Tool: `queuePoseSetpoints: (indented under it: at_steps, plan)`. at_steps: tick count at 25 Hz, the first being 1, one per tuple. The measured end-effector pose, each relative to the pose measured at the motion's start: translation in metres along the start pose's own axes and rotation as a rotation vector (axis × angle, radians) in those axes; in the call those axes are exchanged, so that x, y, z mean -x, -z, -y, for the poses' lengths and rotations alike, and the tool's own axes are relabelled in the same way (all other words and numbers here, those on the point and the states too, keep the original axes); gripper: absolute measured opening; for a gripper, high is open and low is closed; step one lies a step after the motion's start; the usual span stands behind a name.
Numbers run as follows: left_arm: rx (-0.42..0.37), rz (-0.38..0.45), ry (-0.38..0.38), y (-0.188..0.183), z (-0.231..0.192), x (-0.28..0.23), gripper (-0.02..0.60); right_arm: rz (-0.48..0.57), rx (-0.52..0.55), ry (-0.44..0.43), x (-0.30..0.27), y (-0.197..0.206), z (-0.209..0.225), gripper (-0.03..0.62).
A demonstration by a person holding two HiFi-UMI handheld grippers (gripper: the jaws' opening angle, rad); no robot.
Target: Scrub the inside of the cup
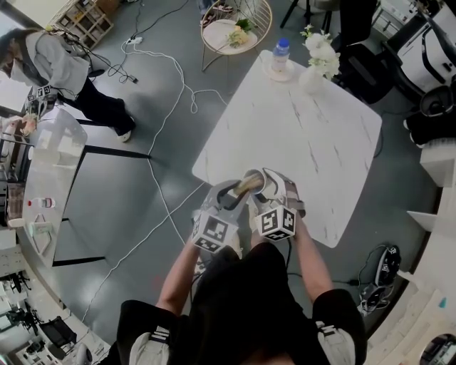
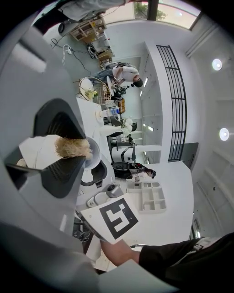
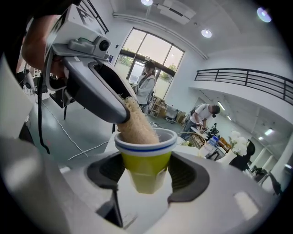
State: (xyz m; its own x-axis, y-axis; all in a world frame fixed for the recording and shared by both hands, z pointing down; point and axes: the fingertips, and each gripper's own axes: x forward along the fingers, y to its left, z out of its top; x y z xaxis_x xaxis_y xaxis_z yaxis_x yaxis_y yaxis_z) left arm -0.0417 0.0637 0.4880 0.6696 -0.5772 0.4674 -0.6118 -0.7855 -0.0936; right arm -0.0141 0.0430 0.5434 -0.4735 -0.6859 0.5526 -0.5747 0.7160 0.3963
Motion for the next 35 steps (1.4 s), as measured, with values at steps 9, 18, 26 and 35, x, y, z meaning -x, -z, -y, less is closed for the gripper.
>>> queuePoseSetpoints:
  at_steps: [9,18,26,35]
  plan:
    - [0.074,0.224,-0.104,-0.031,-0.026,0.016,0.124,0.043,-0.074,0.074,0.009,-0.005,0.028,0.295]
    - [0.109,0.295,-0.18,-0.04,-0.05,0.021,0.124,0.123,-0.161,0.146,0.021,-0.018,0.05,0.295]
    - [0.131,0.335,-0.175,-0.058,-0.062,-0.001,0.121,0.172,-0.269,0.199,0.026,-0.012,0.083,0.293]
    - [0.134,0.333,-0.178,-0.062,-0.083,-0.037,0.123,0.17,-0.377,0.279,0.023,0.015,0.134,0.293]
